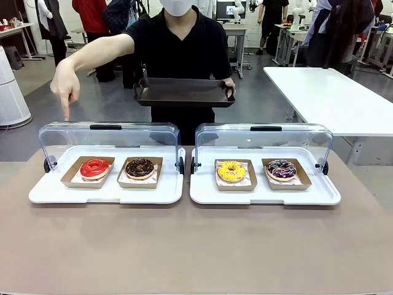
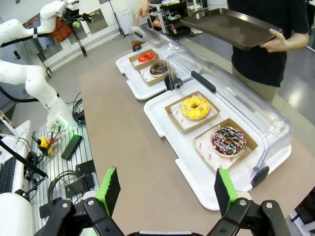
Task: Provide the desired donut to the person.
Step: Pick up and lift the Paper togo box containing the Donut pointed at by the person.
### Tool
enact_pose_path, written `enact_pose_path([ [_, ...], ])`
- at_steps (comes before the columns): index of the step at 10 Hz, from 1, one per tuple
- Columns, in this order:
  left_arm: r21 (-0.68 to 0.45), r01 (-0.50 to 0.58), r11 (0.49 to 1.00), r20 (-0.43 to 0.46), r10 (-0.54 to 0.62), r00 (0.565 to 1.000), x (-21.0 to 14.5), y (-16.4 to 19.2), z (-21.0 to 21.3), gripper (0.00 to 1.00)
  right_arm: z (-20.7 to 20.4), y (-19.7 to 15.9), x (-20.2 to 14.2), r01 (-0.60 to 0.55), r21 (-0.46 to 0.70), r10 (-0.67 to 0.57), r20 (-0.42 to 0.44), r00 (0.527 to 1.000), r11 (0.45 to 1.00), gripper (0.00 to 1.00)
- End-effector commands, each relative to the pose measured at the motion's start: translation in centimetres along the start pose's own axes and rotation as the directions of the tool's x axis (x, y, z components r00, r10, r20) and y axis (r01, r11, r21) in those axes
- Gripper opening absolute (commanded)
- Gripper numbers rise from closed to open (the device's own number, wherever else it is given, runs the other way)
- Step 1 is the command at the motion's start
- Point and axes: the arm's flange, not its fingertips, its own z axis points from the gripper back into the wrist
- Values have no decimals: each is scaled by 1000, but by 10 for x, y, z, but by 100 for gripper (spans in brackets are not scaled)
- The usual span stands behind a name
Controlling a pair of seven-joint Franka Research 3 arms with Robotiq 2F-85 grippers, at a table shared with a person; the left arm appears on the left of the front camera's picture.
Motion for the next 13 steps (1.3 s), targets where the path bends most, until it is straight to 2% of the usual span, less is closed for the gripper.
enact_pose_path([
  [1, -8, 20, 1000, 23, -20, 1000, -1, 1, 1, 100, 0, -2, 0, -1, 8, 1, 17, 1000, 1000, 100],
  [5, 0, 0, 1000, 0, 0, 1000, 0, 0, 0, 100, 0, -2, 0, -1, 8, 1, 17, 1000, 1000, 100],
  [6, 25, -15, 1000, -76, 17, 997, 8, -3, 0, 100, 0, -2, 0, -1, 8, 1, 17, 1000, 1000, 100],
  [7, 45, 30, 999, -159, -22, 987, 23, -10, -3, 100, 0, -2, 0, -1, 8, 1, 17, 1000, 1000, 100],
  [8, 74, 103, 992, -274, -79, 958, 42, -19, -12, 100, 0, -2, 0, -1, 8, 1, 17, 1000, 1000, 100],
  [9, 80, 192, 978, -406, -144, 903, 59, -27, -29, 100, 0, -2, 0, -1, 8, 1, 17, 1000, 1000, 100],
  [10, 92, 288, 953, -524, -200, 828, 71, -35, -51, 100, 0, -2, 0, -1, 8, 1, 17, 1000, 1000, 100],
  [11, 69, 386, 920, -630, -259, 732, 80, -43, -79, 100, 0, -2, 0, -1, 8, 1, 17, 1000, 1000, 100],
  [13, 33, 508, 861, -735, -323, 596, 85, -48, -131, 100, 0, -2, 0, -1, 8, 1, 17, 1000, 1000, 100],
])
